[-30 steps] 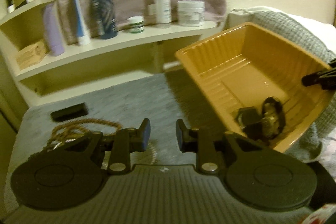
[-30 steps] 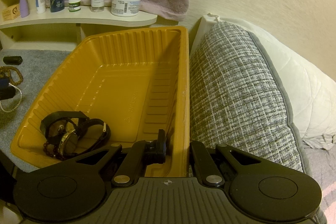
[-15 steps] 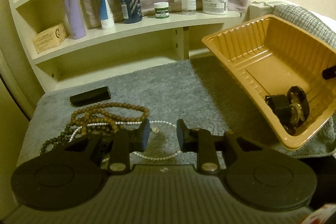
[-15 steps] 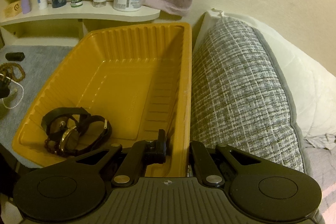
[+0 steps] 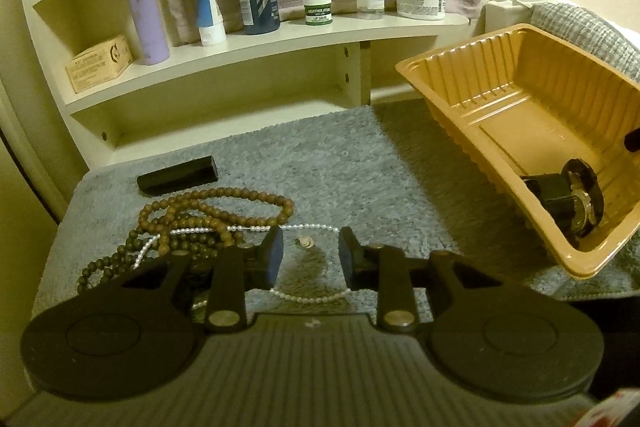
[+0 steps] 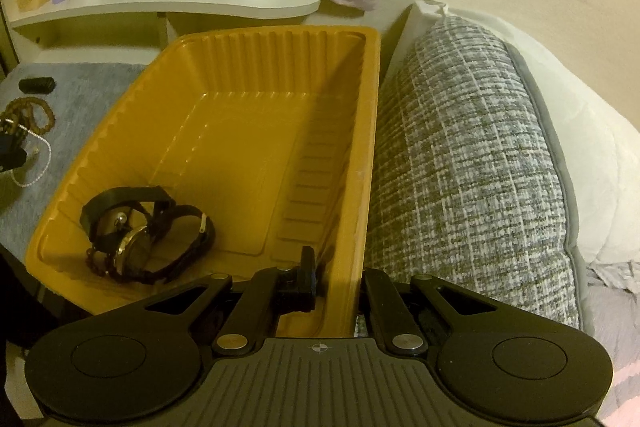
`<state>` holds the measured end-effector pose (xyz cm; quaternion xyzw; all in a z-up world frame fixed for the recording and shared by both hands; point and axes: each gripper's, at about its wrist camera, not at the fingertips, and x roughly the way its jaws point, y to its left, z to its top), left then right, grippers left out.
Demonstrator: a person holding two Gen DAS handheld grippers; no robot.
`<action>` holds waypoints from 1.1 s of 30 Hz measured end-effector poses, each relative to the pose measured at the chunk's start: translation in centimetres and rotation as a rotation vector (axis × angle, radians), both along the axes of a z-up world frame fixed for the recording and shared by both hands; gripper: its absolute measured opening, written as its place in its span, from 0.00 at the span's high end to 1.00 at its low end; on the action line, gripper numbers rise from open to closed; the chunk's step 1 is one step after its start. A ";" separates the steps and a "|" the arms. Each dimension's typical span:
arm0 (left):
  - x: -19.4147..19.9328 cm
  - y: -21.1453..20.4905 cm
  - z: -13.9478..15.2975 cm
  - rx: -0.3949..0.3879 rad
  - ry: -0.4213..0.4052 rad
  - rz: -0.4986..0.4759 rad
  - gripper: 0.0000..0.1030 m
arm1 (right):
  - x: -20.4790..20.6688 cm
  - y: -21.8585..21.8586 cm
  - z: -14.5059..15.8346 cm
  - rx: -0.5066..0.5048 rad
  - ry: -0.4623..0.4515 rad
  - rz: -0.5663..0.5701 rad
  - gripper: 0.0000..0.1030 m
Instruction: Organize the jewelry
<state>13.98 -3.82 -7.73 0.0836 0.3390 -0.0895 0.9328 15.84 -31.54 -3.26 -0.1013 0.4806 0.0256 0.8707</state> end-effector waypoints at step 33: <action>2.1 -0.7 -2.1 0.042 0.009 0.015 0.84 | -0.8 -0.3 -0.2 -0.004 -0.053 0.037 0.95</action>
